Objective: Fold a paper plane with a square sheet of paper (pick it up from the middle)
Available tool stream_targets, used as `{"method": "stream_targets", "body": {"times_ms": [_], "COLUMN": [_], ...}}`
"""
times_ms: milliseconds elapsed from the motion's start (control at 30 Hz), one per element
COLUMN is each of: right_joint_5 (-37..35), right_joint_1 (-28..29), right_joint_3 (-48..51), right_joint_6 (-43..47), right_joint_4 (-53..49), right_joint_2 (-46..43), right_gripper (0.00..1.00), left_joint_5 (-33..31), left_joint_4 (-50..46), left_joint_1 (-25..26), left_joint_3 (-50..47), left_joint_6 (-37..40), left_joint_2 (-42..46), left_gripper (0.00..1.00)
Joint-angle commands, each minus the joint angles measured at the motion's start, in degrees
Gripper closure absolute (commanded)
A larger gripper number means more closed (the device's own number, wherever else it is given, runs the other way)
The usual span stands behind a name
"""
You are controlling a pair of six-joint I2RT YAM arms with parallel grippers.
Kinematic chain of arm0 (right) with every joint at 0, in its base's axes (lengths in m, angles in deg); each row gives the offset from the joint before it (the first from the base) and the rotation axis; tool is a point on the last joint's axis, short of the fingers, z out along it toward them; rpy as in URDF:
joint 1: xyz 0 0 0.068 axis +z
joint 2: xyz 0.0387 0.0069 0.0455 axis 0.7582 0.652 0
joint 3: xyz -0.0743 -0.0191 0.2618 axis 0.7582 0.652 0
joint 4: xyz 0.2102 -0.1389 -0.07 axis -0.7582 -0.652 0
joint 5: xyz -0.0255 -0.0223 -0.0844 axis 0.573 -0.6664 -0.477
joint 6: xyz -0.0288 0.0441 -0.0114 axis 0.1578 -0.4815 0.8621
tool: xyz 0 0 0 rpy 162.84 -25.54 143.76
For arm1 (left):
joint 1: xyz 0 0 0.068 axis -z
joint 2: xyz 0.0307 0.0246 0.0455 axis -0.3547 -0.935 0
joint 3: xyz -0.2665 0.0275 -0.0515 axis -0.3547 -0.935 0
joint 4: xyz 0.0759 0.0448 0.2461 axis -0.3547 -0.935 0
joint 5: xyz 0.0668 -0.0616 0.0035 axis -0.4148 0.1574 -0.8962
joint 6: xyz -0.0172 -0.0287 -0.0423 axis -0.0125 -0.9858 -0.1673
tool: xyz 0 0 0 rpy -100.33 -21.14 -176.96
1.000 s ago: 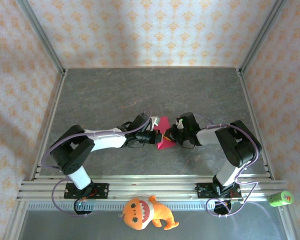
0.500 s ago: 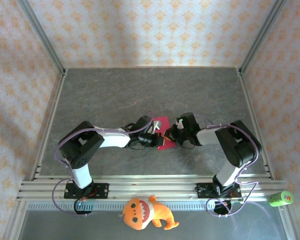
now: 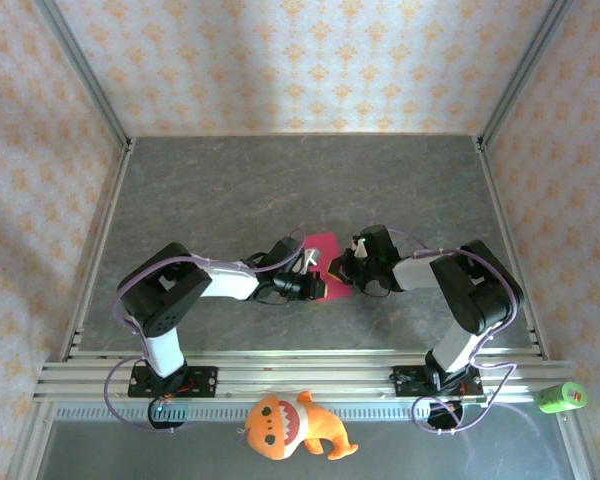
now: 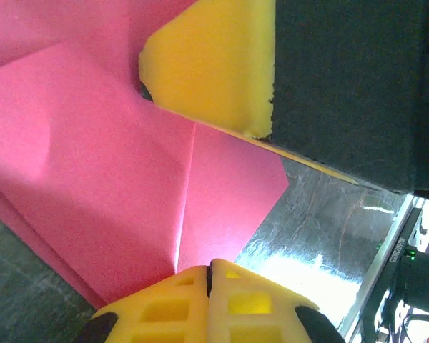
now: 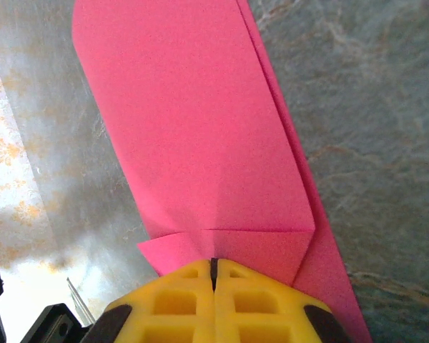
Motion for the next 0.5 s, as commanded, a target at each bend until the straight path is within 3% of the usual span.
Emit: {"method": "stream_targets", "body": {"times_ms": [0, 467], "right_joint_5": [-1.72, -1.96], "right_joint_1": [0.13, 0.06], "right_joint_3": [1.70, 1.88], "right_joint_6": [0.59, 0.92], "right_joint_4": [-6.86, -7.12], "right_joint_2": [1.72, 2.00], "right_gripper": [1.00, 1.00], "left_joint_5": [1.43, 0.05], "left_joint_4": [1.99, 1.36], "left_joint_1": [0.54, 1.53], "left_joint_3": [-1.35, -5.38], "left_joint_6": [-0.93, -1.42], "left_joint_2": [0.40, 1.73], "left_gripper": [0.94, 0.94]}}
